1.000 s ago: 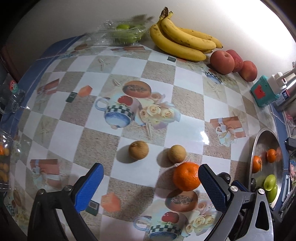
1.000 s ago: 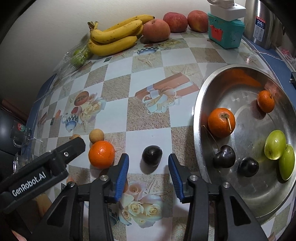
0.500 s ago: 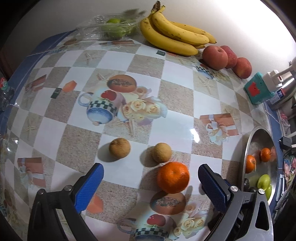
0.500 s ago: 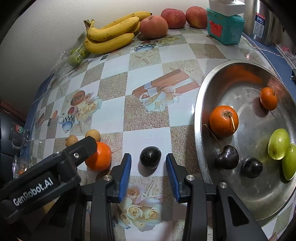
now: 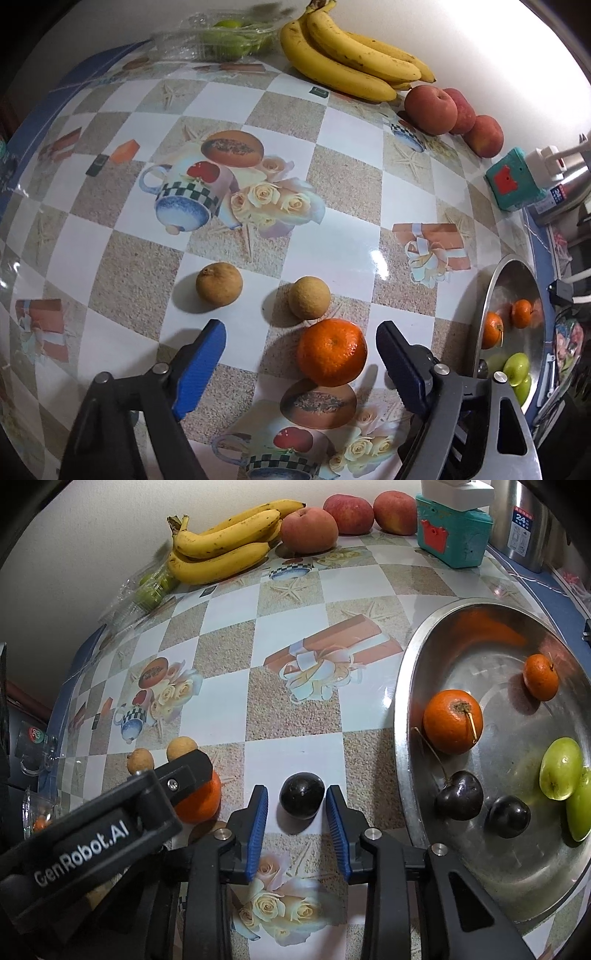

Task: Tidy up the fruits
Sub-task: 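Grasp the dark plum with the right tool while the left tool grasps the tangerine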

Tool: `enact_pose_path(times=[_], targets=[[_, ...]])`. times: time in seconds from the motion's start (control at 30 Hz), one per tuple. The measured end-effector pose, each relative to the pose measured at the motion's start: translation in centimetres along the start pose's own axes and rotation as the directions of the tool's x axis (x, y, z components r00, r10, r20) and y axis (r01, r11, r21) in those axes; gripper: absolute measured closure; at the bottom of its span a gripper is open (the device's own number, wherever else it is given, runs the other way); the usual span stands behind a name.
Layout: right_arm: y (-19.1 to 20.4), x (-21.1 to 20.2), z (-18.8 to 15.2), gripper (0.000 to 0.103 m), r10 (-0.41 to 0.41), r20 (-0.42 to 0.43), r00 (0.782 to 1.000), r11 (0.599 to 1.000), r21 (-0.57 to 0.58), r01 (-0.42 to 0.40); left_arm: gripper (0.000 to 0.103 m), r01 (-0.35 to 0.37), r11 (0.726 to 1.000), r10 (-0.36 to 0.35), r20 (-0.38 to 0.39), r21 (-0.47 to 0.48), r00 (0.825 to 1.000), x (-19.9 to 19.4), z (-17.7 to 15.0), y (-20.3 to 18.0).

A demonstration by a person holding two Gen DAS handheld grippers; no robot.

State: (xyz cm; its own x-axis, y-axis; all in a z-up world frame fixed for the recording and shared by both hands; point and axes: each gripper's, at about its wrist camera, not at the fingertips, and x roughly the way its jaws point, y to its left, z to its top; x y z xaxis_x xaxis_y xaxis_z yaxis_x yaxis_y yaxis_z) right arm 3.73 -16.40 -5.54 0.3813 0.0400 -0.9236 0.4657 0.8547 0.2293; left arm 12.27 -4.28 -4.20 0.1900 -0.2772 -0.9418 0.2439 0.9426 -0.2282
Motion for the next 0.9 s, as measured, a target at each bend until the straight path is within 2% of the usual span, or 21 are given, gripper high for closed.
enact_pose_path(times=[0.03,0.17,0.23,0.37,0.43,0.9], targets=[[-0.01,0.03,-0.02,0.069,0.0,0.0,1.0,1.0,-0.001,0.0,0.026,0.006,1.0,-0.006,-0.001,0.0,1.0,-0.01,0.0,0.01],[-0.05,0.0,-0.02,0.069,0.0,0.0,1.0,1.0,0.002,0.0,0.035,0.027,1.0,-0.027,-0.01,0.002,1.0,0.0,-0.03,-0.23],[-0.07,-0.05,-0.01,0.071,-0.002,0.0,1.0,1.0,0.0,0.002,0.043,0.044,0.999,-0.044,-0.018,-0.002,0.999,0.1,-0.05,-0.37],[-0.23,-0.12,0.05,0.073,-0.005,0.001,1.0,1.0,0.004,0.005,0.052,0.073,0.997,-0.073,-0.033,-0.014,0.997,0.29,-0.15,-0.47],[-0.32,-0.17,0.05,0.073,-0.005,0.001,1.0,1.0,0.006,0.005,0.06,0.085,0.996,-0.085,-0.034,-0.015,0.996,0.24,-0.23,-0.52],[-0.23,-0.34,-0.08,0.078,-0.003,0.006,1.0,1.0,0.006,0.003,0.062,0.114,0.992,-0.116,-0.031,-0.047,0.993,-0.22,-0.33,-0.27]])
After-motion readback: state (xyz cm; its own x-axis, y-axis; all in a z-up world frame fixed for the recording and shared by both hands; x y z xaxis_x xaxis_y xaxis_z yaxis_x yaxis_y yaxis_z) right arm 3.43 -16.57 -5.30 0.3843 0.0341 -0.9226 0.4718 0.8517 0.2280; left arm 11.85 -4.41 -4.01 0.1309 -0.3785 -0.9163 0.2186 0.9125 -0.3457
